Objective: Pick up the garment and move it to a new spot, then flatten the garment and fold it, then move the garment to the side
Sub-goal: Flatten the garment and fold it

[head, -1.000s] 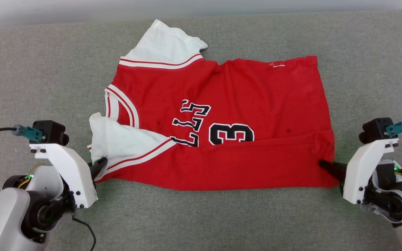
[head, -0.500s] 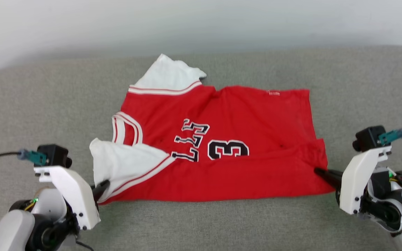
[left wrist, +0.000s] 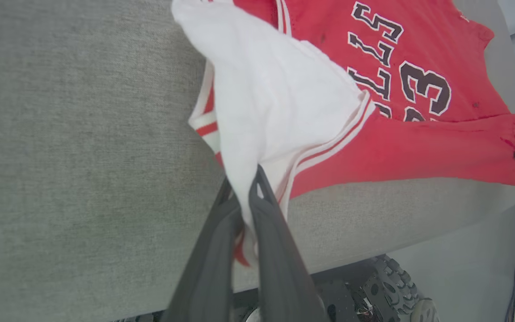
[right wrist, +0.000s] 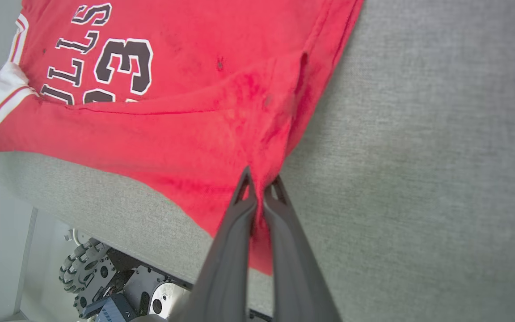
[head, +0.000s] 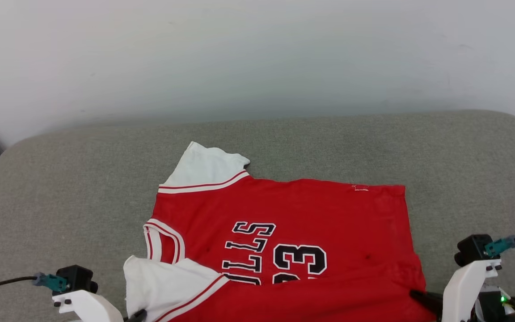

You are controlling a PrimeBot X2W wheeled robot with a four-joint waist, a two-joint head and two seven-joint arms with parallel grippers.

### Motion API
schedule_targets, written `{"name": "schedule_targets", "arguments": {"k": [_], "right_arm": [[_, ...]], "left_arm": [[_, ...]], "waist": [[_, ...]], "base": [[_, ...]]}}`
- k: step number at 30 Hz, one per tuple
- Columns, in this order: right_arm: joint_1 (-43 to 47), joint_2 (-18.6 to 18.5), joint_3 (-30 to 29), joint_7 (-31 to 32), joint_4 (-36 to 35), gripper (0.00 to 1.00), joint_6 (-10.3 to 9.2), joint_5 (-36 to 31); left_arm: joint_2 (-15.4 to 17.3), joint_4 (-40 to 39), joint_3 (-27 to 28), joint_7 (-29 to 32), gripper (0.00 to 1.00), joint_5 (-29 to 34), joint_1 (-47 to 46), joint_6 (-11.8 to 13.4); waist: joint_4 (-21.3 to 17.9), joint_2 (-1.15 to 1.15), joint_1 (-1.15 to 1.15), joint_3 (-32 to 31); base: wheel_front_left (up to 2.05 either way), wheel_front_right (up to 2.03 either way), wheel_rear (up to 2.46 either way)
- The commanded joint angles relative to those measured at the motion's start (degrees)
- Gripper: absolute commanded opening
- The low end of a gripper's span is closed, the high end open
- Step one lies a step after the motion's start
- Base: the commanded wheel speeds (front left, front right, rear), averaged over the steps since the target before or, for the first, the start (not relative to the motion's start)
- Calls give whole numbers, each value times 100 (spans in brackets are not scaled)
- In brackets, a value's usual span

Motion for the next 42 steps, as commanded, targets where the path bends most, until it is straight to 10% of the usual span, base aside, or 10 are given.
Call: {"name": "schedule_targets", "arguments": {"k": [1,9,27,42], "right_arm": [[101,62,-54,-86,34,100,-2,-61],[294,251,-279,-1387,-181,100,-1,-679],[-283,1014,-1249,-3777,-1327,100,-1,-2201],[-712,1434,-1477,-3914,-1927,100,-2,-2404]], "left_arm": [[-73,59,-14,-75,100,-18,11,-37],[-337,597,-43,-729,100,261,-360,-259],[-391,819,377,-2281,100,1386,-2400,244],[200,1540,351,-797,100,1064,-4884,-231]], "waist": [[4,0,1,17],[-130,0,1,123],[-914,0,1,1320],[-1320,0,1,2783]], "base": [[0,0,0],[0,0,0],[0,0,0],[0,0,0]]}}
